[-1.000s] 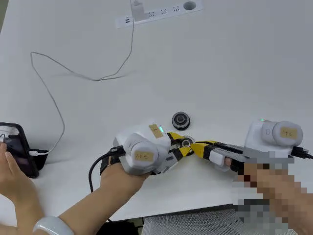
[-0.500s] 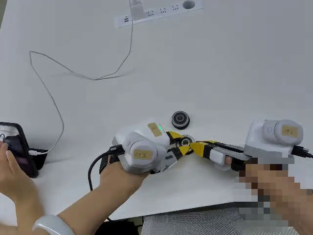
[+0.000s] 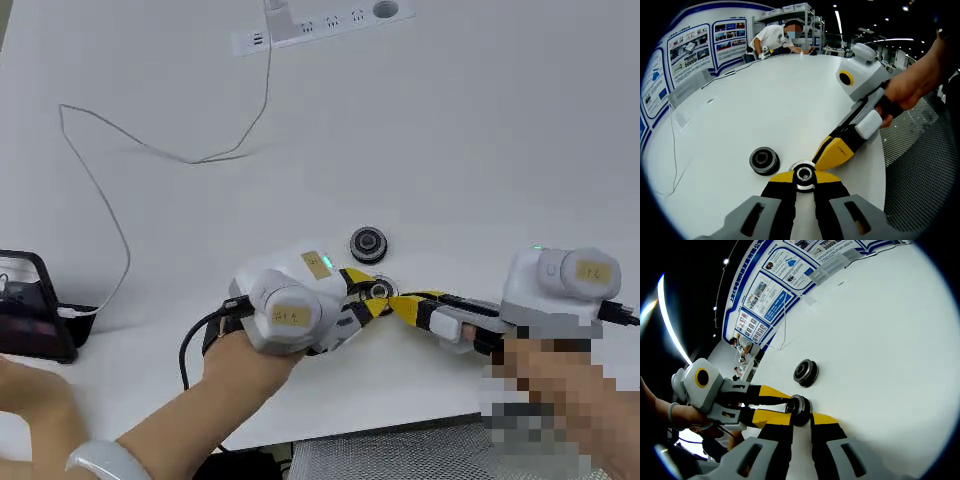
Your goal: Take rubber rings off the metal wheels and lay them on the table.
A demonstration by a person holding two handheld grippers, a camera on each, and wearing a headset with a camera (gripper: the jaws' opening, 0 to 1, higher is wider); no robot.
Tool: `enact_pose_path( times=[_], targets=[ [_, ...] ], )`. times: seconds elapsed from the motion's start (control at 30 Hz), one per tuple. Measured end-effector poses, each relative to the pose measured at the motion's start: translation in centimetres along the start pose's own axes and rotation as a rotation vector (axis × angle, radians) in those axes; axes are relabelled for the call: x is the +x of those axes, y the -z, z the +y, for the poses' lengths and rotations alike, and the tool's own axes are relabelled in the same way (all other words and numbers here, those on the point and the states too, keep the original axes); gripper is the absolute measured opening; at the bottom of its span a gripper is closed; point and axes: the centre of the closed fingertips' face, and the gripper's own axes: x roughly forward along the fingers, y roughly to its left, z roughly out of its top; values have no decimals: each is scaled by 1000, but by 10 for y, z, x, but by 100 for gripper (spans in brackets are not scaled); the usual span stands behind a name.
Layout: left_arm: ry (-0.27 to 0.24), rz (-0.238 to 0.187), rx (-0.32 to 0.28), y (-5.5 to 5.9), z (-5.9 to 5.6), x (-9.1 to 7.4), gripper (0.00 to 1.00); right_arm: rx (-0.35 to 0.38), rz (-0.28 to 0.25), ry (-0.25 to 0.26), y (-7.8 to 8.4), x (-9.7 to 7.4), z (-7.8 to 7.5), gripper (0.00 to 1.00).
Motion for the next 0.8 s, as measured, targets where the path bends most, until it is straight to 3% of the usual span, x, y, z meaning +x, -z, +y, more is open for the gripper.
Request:
enact_pose_path(
  times=[0.47,0.8],
  targets=[
    [-1,-3,-3,0,0,0,12,67,-14,-25,-6,6,5,20],
    [-2,-4,-5,0,1,0,12,58,-4,-36,-7,2,11,21]
  ],
)
